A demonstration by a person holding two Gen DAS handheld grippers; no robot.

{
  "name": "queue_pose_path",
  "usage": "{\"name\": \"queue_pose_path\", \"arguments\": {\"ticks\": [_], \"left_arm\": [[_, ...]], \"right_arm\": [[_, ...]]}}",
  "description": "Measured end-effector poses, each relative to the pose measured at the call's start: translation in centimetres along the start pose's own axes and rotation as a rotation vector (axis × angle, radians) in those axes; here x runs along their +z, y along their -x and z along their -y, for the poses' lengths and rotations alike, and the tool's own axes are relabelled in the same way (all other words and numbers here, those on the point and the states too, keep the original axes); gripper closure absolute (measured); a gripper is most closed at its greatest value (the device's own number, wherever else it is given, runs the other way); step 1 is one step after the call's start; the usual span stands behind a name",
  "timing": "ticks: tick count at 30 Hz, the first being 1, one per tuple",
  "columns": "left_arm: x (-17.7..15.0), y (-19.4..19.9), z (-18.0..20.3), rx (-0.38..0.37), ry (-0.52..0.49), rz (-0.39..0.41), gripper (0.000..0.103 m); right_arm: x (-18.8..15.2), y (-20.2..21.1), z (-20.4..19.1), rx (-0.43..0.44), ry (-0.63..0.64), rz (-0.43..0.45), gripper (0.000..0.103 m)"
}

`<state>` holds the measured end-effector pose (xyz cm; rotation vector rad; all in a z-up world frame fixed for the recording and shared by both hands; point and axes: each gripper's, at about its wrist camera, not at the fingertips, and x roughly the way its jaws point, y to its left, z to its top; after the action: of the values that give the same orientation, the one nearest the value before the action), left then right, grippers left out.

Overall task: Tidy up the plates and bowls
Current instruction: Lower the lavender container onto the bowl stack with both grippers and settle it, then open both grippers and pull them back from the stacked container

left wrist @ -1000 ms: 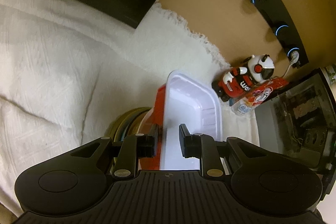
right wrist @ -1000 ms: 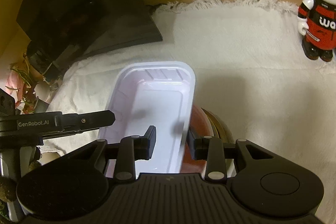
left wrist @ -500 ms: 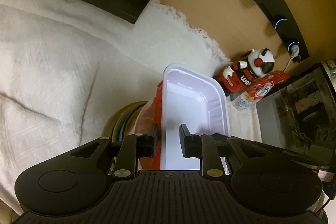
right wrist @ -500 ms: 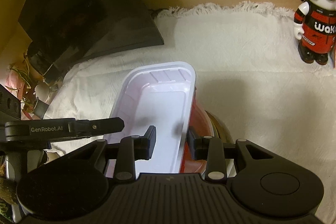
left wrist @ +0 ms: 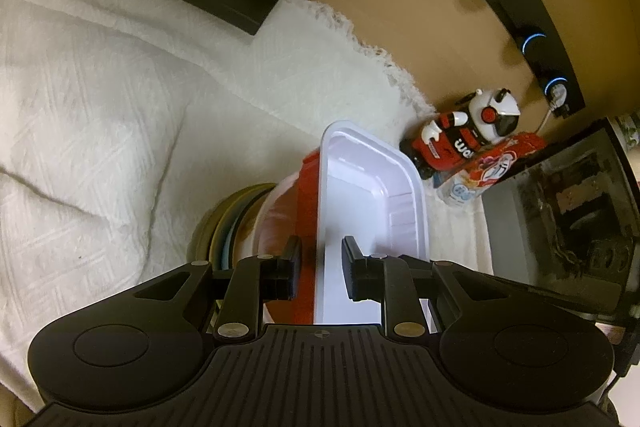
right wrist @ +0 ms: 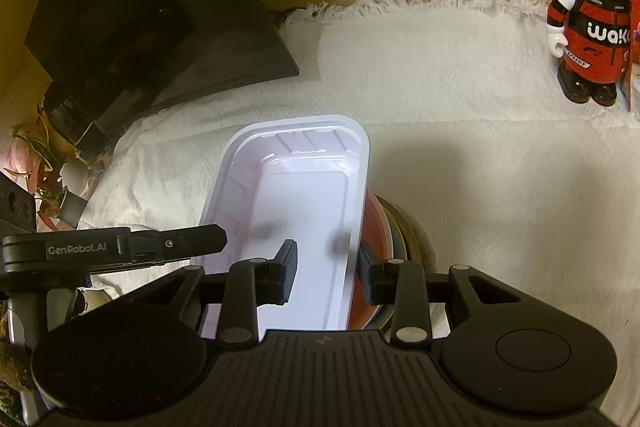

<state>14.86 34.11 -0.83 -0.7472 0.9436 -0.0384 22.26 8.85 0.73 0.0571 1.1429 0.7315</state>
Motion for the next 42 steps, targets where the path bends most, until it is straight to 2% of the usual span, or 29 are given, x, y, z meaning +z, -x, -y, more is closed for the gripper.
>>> {"name": "queue_pose_path", "arguments": {"ticks": [6,11,14,19,23,26,30,34,36,39,42], "left_arm": [[0.2,0.4,-0.1,0.013,-0.037,-0.002,0.08],[0.8,1.0,-0.9,0.003,-0.064,0.014,0.079],[1.3,1.6,-1.4,-0.021,-0.08,0.057,0.079],[2.0,2.8,-2.1,-0.108,-0.082,0.111,0.079],[1.6,4.2,-2.6,-0.128,-0.065,0.174,0.079],[0.8,5.6,-2.5,-0.112,-0.078,0.213,0.079],[-2.5,8.2,-1.1,-0.061,-0.16,0.307,0.079],[-8.4,10.5,1.9,-0.007,-0.263,0.41,0.082],[-11.7,11.2,3.7,0.054,-0.308,0.438,0.087],[-17.2,11.7,6.9,0.167,-0.417,0.458,0.087],[-21.8,11.6,8.6,0.26,-0.419,0.469,0.087]], "right_arm": [[0.0,-0.2,-0.4,-0.011,-0.008,0.019,0.07],[-0.3,0.4,-0.8,-0.062,-0.003,0.068,0.07],[-0.7,1.1,-0.9,-0.086,-0.031,0.104,0.069],[-1.4,2.3,-1.6,-0.109,-0.064,0.184,0.068],[-1.5,2.7,-2.5,-0.124,-0.062,0.227,0.067],[-2.1,3.6,-2.9,-0.132,-0.066,0.254,0.067],[-4.2,5.5,-2.9,-0.133,-0.054,0.301,0.063],[-7.9,8.2,-3.0,-0.137,-0.001,0.367,0.061],[-10.2,9.3,-3.1,-0.143,0.028,0.382,0.055],[-13.7,10.1,-3.1,-0.17,0.069,0.35,0.054],[-17.2,10.5,-2.7,-0.163,0.098,0.324,0.054]]}}
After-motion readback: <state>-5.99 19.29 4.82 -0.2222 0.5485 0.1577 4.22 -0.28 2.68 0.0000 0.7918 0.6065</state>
